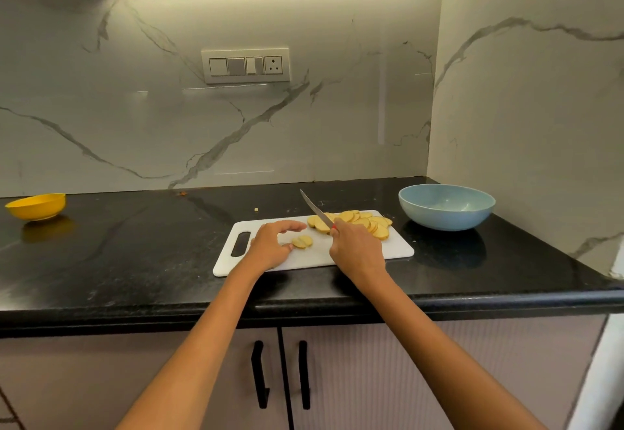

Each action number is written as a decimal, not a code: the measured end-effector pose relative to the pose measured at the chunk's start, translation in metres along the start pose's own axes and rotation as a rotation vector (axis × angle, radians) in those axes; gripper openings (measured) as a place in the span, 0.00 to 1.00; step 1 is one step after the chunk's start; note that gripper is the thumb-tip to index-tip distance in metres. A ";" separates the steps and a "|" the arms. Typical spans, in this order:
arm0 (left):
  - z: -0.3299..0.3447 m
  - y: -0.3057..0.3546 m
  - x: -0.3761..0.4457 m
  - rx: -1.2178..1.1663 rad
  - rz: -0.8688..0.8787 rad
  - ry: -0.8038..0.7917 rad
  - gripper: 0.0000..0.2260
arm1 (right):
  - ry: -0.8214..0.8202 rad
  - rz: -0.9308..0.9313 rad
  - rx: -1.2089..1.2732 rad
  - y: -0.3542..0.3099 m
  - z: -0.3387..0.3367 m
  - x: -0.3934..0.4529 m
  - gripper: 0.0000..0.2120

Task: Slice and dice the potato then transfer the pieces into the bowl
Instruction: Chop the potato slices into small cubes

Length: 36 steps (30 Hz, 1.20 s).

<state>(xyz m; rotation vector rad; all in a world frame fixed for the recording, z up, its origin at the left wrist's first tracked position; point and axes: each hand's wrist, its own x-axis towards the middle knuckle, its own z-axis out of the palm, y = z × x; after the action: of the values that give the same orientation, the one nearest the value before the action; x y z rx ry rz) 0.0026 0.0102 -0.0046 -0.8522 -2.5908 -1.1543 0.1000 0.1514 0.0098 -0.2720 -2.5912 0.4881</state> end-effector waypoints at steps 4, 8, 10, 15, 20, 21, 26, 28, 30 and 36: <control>-0.005 0.005 0.010 0.126 -0.015 -0.193 0.25 | -0.004 -0.030 -0.026 -0.001 0.002 0.003 0.10; -0.008 0.012 0.016 0.262 -0.018 -0.255 0.15 | -0.012 -0.034 -0.024 0.001 0.003 0.004 0.11; -0.008 0.008 0.017 0.246 -0.023 -0.246 0.10 | -0.018 -0.035 -0.030 0.001 0.002 0.003 0.11; 0.001 0.003 0.007 0.251 -0.060 -0.058 0.05 | -0.048 -0.054 -0.067 -0.002 -0.003 -0.004 0.10; -0.001 0.005 -0.007 0.260 -0.096 0.019 0.15 | -0.147 -0.047 -0.166 -0.005 -0.014 -0.023 0.10; -0.002 0.004 -0.007 0.248 -0.107 0.004 0.14 | -0.158 -0.049 -0.180 -0.007 -0.016 -0.027 0.10; -0.004 0.007 -0.010 0.208 -0.108 -0.003 0.11 | -0.173 -0.066 -0.232 -0.023 -0.019 -0.040 0.11; -0.005 0.009 -0.012 0.191 -0.118 0.011 0.11 | -0.165 -0.071 -0.248 -0.026 -0.018 -0.041 0.11; -0.004 0.010 -0.013 0.190 -0.123 0.013 0.11 | -0.161 -0.086 -0.263 -0.029 -0.017 -0.041 0.11; -0.005 0.010 -0.015 0.202 -0.136 0.023 0.13 | -0.148 -0.079 -0.235 -0.032 -0.017 -0.038 0.12</control>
<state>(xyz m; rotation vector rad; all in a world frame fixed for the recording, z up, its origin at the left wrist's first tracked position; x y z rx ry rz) 0.0205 0.0050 -0.0006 -0.6260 -2.7232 -0.9064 0.1384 0.1167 0.0197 -0.2181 -2.7940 0.1806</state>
